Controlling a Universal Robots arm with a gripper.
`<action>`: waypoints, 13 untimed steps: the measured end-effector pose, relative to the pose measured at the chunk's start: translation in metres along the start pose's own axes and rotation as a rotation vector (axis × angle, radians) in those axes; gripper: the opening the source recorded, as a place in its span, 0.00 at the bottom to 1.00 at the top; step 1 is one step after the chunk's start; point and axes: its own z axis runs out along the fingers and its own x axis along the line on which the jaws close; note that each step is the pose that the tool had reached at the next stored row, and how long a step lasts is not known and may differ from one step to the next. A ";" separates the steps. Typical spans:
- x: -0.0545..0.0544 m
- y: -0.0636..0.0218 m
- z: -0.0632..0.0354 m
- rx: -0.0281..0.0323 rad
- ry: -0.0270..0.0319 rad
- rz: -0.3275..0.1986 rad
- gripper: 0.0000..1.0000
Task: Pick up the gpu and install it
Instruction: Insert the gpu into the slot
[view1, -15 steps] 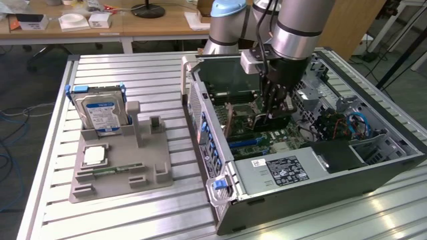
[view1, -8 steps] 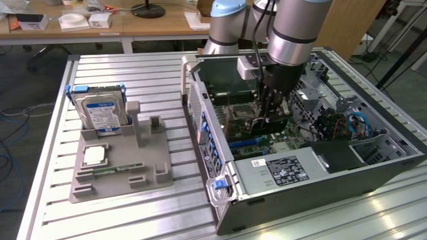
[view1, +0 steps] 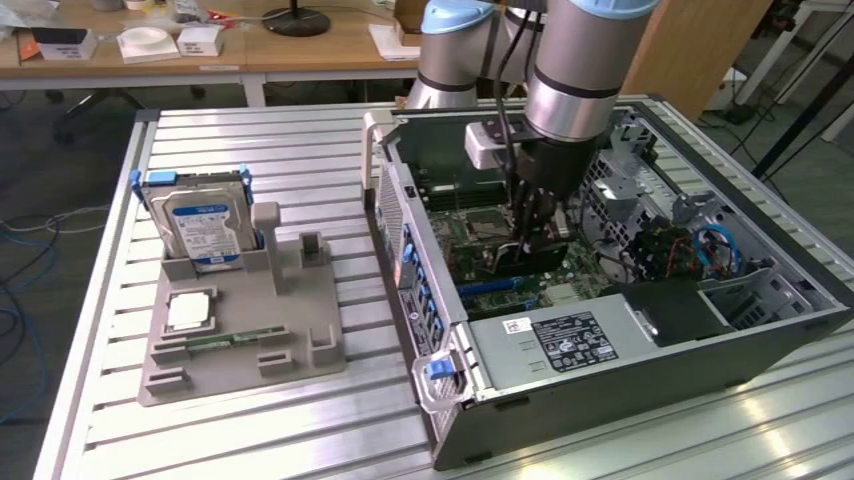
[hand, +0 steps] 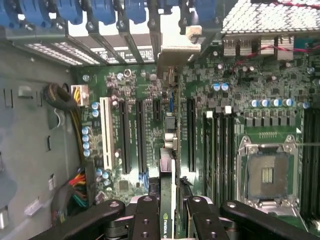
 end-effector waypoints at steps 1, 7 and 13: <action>0.000 0.0019 0.0014 0.0002 0.0018 0.000 0.26; 0.000 0.0089 0.0084 0.0008 0.0122 0.000 0.26; 0.000 0.0130 0.0113 0.0010 0.0167 -0.001 0.26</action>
